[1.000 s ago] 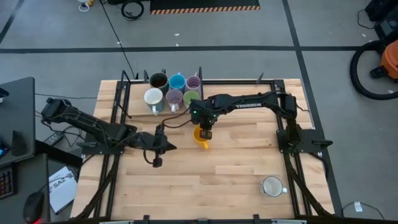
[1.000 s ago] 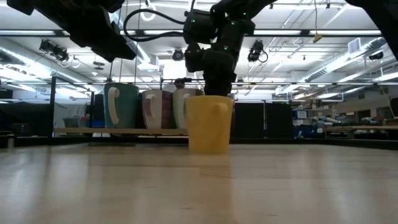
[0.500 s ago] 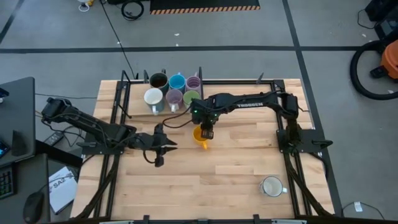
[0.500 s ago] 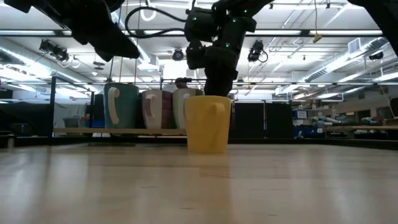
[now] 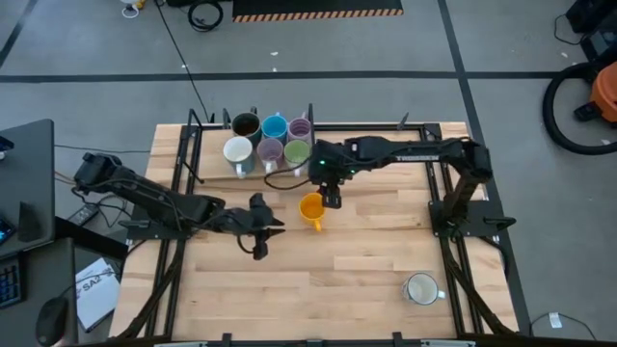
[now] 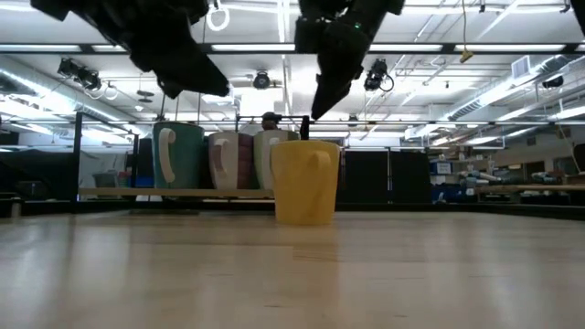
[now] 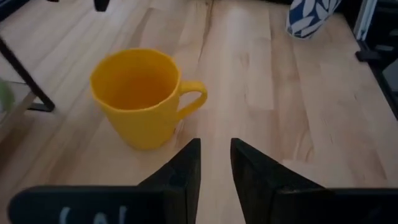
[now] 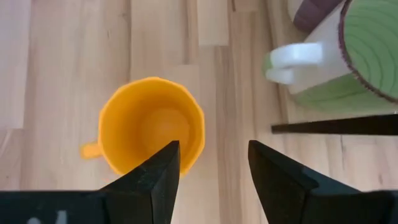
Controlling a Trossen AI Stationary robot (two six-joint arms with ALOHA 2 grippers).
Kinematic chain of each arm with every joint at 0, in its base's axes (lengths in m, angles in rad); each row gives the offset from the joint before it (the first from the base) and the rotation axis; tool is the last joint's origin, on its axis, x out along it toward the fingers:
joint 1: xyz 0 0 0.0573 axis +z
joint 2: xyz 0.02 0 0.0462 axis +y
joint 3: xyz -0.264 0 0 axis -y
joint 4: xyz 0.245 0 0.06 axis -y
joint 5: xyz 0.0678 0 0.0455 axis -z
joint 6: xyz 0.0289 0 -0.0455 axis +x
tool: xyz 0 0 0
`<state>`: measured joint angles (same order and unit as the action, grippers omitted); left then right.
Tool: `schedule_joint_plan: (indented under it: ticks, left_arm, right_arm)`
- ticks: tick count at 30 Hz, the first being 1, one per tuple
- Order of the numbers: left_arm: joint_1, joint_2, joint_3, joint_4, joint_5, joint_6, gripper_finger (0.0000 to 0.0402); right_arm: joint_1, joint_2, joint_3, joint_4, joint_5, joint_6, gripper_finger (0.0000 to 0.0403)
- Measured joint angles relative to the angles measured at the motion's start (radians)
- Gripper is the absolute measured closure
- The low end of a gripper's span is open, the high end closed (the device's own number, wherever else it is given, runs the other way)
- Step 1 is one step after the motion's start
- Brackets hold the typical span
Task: Place coffee mugs
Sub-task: Put the yellow mug on the shelf
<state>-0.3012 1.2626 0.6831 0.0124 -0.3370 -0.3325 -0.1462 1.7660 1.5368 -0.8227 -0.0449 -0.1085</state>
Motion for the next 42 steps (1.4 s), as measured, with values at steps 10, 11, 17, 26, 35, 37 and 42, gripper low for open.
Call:
schedule_joint_plan:
  ticks: [10,11,17,26,35,37,42]
  left_arm:
    - [0.049,0.19,0.208,-0.071,-0.018,0.077,0.0307]
    - [0.054,0.212,0.233,-0.083,-0.018,0.088,0.0305]
    - [0.085,0.322,0.375,-0.191,-0.008,0.146,0.028]
    - [0.133,0.456,0.517,-0.237,-0.042,0.187,0.0272]
    - [0.181,0.505,0.538,-0.223,0.009,0.095,0.0238]
    - [0.189,0.509,0.534,-0.235,0.009,0.069,0.0234]
    - [0.194,0.541,0.536,-0.195,0.008,0.055,0.0232]
  right_arm:
    - [0.033,-0.259,-0.384,0.328,0.119,0.093,0.0208]
    - [0.04,-0.286,-0.413,0.346,0.136,0.106,0.0208]
    - [0.095,-0.419,-0.551,0.403,0.242,0.213,0.0208]
    - [0.216,-0.558,-0.682,0.398,0.443,0.382,0.0208]
    - [0.352,-0.611,-0.803,0.502,0.602,0.491,0.0208]
    - [0.37,-0.606,-0.821,0.554,0.603,0.506,0.0208]
    - [0.402,-0.594,-0.863,0.634,0.629,0.528,0.0208]
